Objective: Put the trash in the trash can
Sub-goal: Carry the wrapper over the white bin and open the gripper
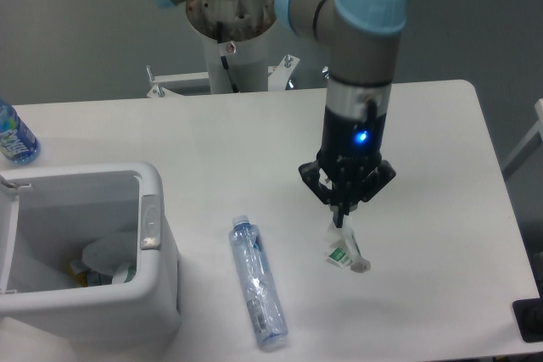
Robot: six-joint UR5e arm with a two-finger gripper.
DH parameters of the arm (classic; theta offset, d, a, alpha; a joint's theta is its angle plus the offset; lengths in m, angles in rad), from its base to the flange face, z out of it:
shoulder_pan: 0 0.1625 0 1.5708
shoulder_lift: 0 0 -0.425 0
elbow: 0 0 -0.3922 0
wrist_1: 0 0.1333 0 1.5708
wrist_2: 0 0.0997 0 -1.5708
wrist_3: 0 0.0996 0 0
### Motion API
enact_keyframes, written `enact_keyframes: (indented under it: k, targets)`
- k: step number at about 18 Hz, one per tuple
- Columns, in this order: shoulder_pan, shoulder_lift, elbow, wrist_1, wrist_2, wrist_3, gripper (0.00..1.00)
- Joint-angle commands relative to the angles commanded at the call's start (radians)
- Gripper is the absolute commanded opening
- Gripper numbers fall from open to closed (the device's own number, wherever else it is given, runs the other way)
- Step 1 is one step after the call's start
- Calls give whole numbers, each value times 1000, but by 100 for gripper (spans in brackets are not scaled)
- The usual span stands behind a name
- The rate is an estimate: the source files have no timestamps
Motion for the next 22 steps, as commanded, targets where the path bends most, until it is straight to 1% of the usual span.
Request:
enact_keyframes:
  k: [2,4,6,7,9,11,13,14,15,16,17,18,22]
  targets:
    - [-31,22,29,2,-2,-52,6]
    - [-95,26,70,2,0,-136,8]
    - [-147,26,98,2,0,-172,8]
    - [-185,26,104,2,0,-181,8]
    - [-259,35,98,6,0,-186,8]
    - [-320,42,81,6,1,-187,8]
    - [-373,46,80,6,3,-189,8]
    - [-391,49,78,6,3,-187,15]
    - [-400,55,77,6,4,-187,19]
    - [-407,57,74,6,5,-186,35]
    - [-414,57,68,9,5,-174,81]
    - [-417,57,60,12,5,-173,100]
    - [-417,60,52,8,6,-180,100]
